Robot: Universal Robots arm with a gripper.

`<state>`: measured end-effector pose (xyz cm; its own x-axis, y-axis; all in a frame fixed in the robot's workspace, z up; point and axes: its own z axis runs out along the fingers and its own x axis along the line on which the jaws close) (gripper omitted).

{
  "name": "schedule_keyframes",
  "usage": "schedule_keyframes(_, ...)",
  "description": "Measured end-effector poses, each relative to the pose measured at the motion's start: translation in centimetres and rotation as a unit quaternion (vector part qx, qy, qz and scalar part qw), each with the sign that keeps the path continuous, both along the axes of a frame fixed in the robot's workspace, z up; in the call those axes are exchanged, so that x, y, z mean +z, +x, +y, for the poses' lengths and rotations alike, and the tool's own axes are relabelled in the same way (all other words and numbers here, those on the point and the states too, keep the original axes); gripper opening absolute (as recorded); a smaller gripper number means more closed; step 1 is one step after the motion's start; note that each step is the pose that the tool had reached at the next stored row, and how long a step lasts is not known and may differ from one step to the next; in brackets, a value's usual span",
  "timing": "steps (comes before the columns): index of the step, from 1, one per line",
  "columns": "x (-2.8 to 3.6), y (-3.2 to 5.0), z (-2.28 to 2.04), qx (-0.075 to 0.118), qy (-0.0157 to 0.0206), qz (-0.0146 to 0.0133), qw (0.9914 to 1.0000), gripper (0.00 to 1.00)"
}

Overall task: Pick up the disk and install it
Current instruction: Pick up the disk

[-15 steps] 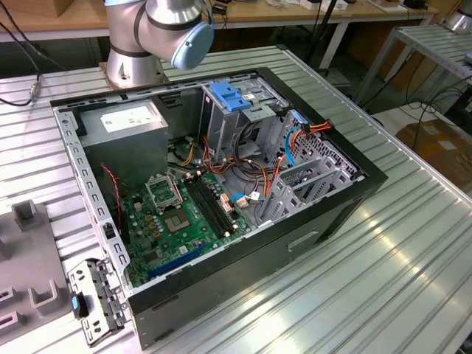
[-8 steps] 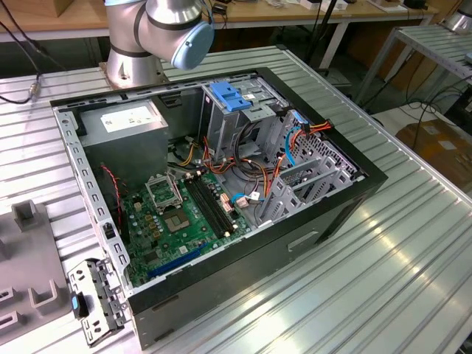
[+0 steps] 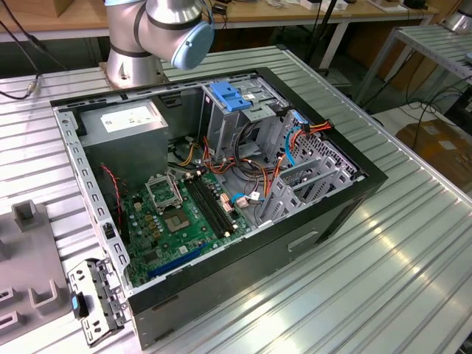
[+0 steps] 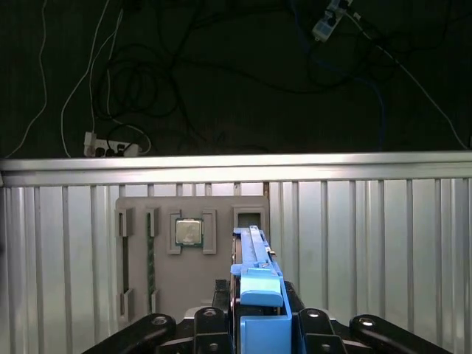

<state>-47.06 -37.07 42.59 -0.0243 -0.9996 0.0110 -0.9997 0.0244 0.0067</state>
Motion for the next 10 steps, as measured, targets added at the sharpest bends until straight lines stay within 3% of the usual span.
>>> schedule_keyframes(6,1.58,0.00,0.00,0.000,0.0000,0.0000,1.00000,0.37)
schedule_keyframes(10,2.26,0.00,0.00,0.000,0.0000,0.0000,1.00000,0.37)
